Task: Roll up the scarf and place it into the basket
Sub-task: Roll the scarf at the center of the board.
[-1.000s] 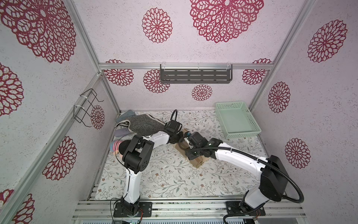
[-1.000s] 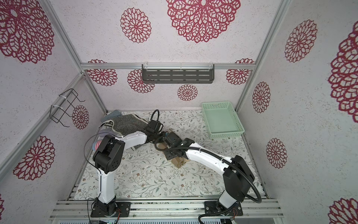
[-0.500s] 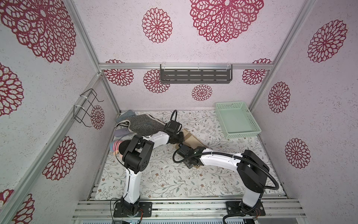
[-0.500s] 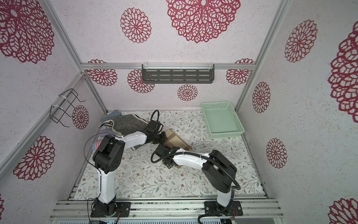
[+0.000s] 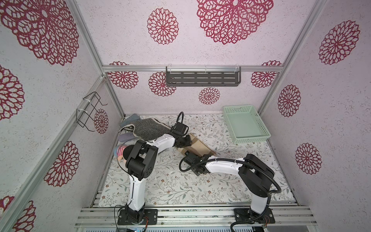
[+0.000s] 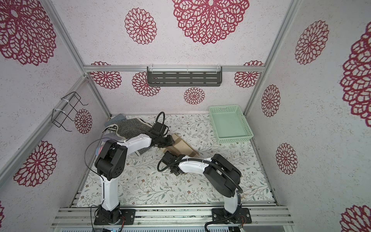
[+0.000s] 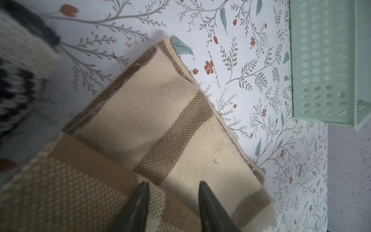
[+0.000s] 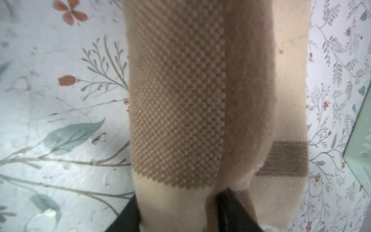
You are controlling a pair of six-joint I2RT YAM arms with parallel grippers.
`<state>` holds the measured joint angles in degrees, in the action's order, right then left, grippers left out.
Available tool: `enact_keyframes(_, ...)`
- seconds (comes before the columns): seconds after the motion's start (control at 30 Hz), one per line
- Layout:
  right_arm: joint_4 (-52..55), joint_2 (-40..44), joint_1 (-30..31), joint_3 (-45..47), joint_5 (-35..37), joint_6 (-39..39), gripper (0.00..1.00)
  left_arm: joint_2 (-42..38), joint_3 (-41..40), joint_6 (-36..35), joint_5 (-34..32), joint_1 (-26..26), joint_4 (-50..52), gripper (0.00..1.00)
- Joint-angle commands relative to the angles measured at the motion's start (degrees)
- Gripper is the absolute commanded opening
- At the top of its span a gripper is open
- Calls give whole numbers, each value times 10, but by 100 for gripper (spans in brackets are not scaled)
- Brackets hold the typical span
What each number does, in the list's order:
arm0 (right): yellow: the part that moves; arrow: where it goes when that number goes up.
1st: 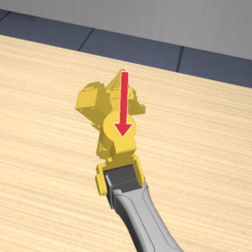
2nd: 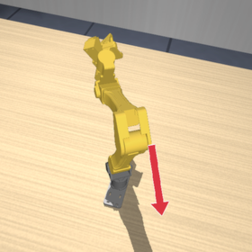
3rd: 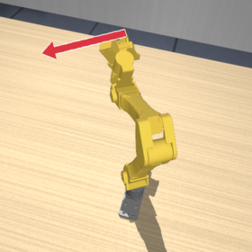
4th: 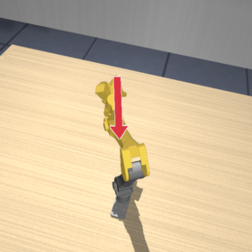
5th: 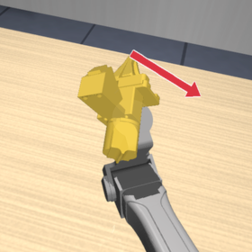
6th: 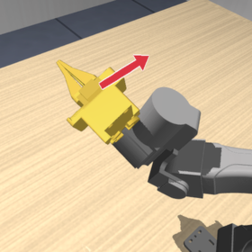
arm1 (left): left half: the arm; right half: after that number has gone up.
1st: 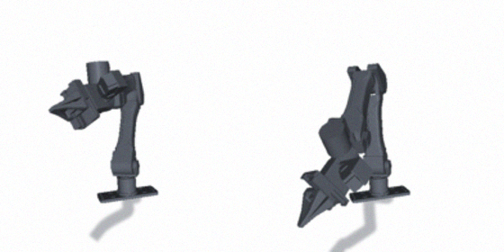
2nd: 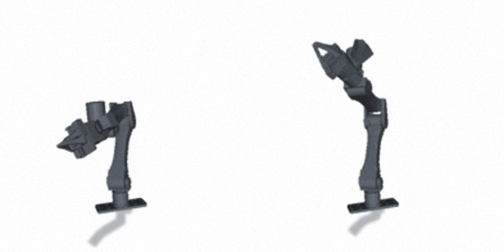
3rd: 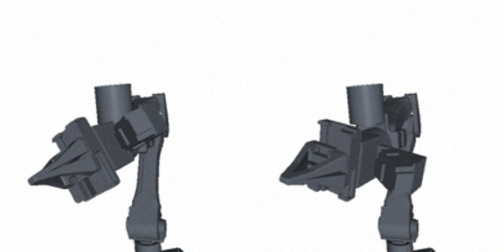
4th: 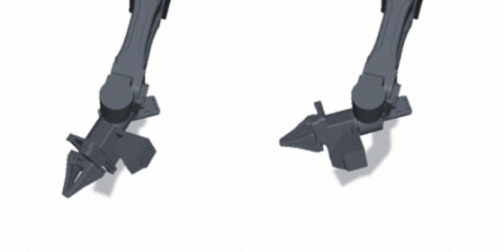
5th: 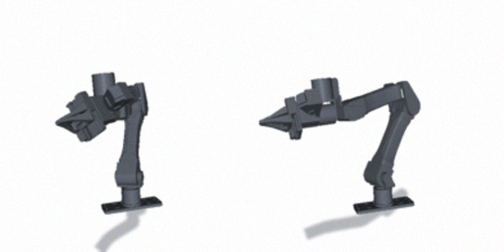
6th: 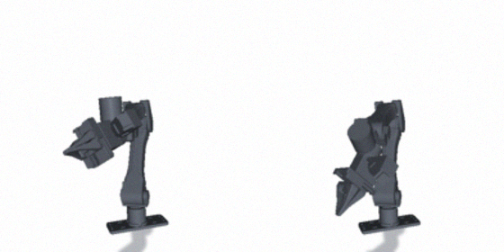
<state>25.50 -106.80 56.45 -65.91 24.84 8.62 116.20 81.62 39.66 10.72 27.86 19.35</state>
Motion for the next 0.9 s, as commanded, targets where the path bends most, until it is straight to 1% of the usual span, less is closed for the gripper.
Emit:
enact_keyframes(0.0,23,-7,-15,11,-130,15,34,-87,-12,12,-39,-20,31,47)
enact_keyframes(0.03,28,-2,-18,3,-165,21,31,-105,-20,14,-50,-22,33,48)
enact_keyframes(0.1,34,12,-24,-12,-260,47,25,-144,-43,16,-77,-24,35,50)
enact_keyframes(0.13,30,20,-27,-14,-301,61,22,-159,-52,17,-85,-24,36,51)
enact_keyframes(0.17,20,29,-33,-12,-356,79,21,-174,-62,18,-90,-24,36,51)
enact_keyframes(0.2,2,39,-42,-6,-411,100,18,-187,-72,21,-92,-23,37,51)
enact_keyframes(0.3,-70,64,-80,32,-548,166,14,-210,-95,24,-83,-20,38,51)
enact_keyframes(0.37,-116,78,-112,65,-601,203,13,-214,-102,23,-79,-15,43,51)
enact_keyframes(0.4,-132,82,-129,80,-620,214,13,-212,-105,21,-77,-12,43,51)
enact_keyframes(0.47,-142,82,-154,98,-636,219,13,-201,-104,18,-67,-5,44,50)
enact_keyframes(0.63,-150,76,-199,123,-663,225,13,-160,-75,8,-41,17,51,41)
enact_keyframes(0.73,-138,70,-220,126,-661,217,18,-148,-63,5,-32,26,51,38)
enact_keyframes(0.87,-133,62,-245,129,-663,213,24,-148,-58,-1,-29,32,68,31)
